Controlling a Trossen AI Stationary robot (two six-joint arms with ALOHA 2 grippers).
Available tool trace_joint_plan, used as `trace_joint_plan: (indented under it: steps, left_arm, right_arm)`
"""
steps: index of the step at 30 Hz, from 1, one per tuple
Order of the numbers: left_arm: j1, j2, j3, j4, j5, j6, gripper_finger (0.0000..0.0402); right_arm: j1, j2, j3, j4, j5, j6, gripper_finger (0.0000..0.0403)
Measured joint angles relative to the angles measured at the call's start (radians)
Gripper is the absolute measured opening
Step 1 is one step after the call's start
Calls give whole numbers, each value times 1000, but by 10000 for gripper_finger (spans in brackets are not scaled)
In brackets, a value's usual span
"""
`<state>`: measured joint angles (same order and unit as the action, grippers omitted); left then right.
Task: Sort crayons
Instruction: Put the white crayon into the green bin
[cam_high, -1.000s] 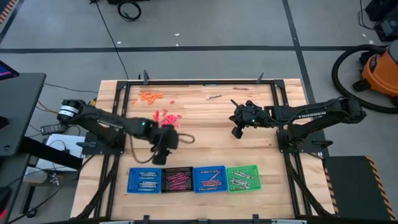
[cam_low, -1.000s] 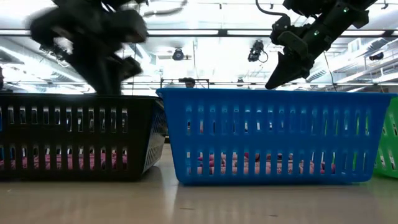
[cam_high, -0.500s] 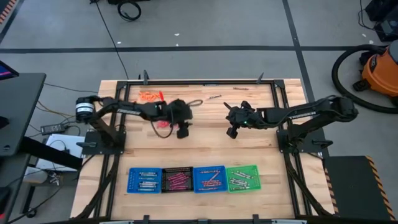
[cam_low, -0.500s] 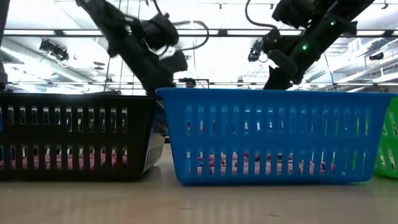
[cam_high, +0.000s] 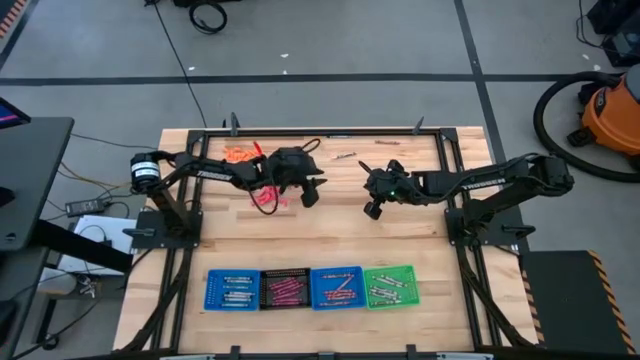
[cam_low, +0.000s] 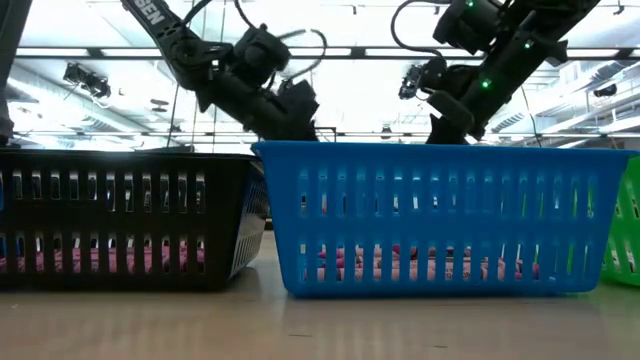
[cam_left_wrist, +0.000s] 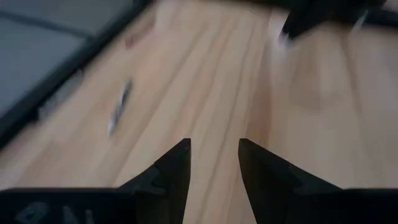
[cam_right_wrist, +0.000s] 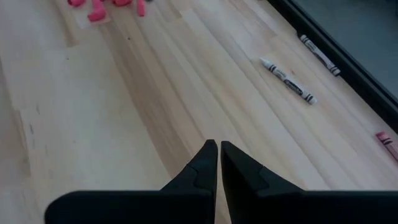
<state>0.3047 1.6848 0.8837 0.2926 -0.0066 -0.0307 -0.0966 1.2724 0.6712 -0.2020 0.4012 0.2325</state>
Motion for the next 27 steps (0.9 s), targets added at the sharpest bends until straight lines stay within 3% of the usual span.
trace_joint_plan:
  steps: [7, 14, 19, 27]
  left_arm:
    - [0, -1, 1, 215, 0, 5, 144]
    - [2, -1, 2, 317, 4, 36, 144]
    - [25, 68, 158, 70, 19, 86, 144]
    - [84, 318, 525, -253, 31, 159, 144]
  right_arm:
    - [-4, 0, 0, -2, -2, -8, 28]
    - [-10, 0, 0, -14, -2, -27, 28]
    - [-27, 0, 0, -15, -2, -39, 28]
    - [-37, 0, 0, -3, -2, -53, 28]
